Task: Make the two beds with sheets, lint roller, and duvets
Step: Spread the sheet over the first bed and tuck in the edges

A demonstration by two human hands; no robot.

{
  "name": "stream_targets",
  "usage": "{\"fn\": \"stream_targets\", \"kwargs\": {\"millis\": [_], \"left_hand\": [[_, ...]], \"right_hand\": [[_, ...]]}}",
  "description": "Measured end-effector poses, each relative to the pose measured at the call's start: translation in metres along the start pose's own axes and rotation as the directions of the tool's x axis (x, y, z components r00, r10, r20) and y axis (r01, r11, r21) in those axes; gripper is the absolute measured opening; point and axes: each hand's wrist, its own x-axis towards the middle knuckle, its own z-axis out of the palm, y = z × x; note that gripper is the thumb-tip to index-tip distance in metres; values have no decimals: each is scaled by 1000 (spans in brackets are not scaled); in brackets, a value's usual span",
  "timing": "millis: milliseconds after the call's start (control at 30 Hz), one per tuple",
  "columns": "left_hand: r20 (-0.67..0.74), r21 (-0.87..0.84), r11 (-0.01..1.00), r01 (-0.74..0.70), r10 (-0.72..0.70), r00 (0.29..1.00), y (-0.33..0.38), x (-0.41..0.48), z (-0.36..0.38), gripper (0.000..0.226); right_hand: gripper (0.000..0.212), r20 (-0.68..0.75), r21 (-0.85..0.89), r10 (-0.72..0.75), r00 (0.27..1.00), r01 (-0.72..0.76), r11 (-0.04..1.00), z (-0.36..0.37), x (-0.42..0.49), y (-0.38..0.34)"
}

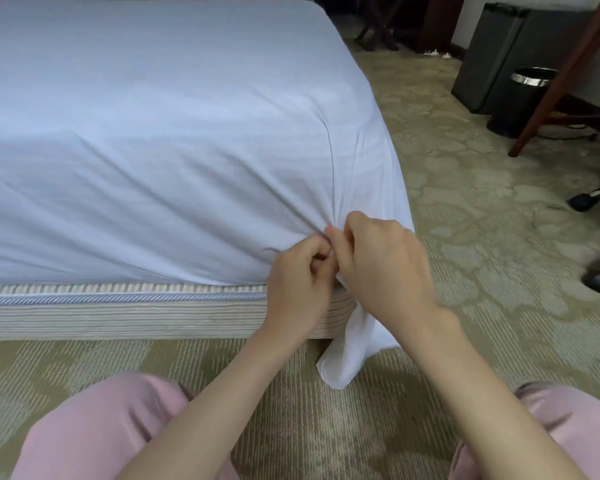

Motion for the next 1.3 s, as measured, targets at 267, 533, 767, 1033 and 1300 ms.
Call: {"fn": "stream_targets", "kwargs": {"millis": [267,533,767,1033,1300], "left_hand": [[79,288,957,-34,12,997,12,0,-10,20],[-60,671,592,-447,644,763,67,44,-77,20],[35,643,414,-644,824,565,40,76,-81,12],[341,754,16,-657,845,412,6,60,-85,13],[420,650,28,-759,819,390,10,50,-87,18]], "right_hand": [[36,-161,29,-115,980,121,992,13,4,5],[41,-93,174,-133,987,148,973,13,3,18],[42,-66,378,-125,990,141,915,0,1,27],[41,-44,377,-164,985,169,911,-2,3,27],[41,-7,356,-181,983,172,918,-6,3,30]]}}
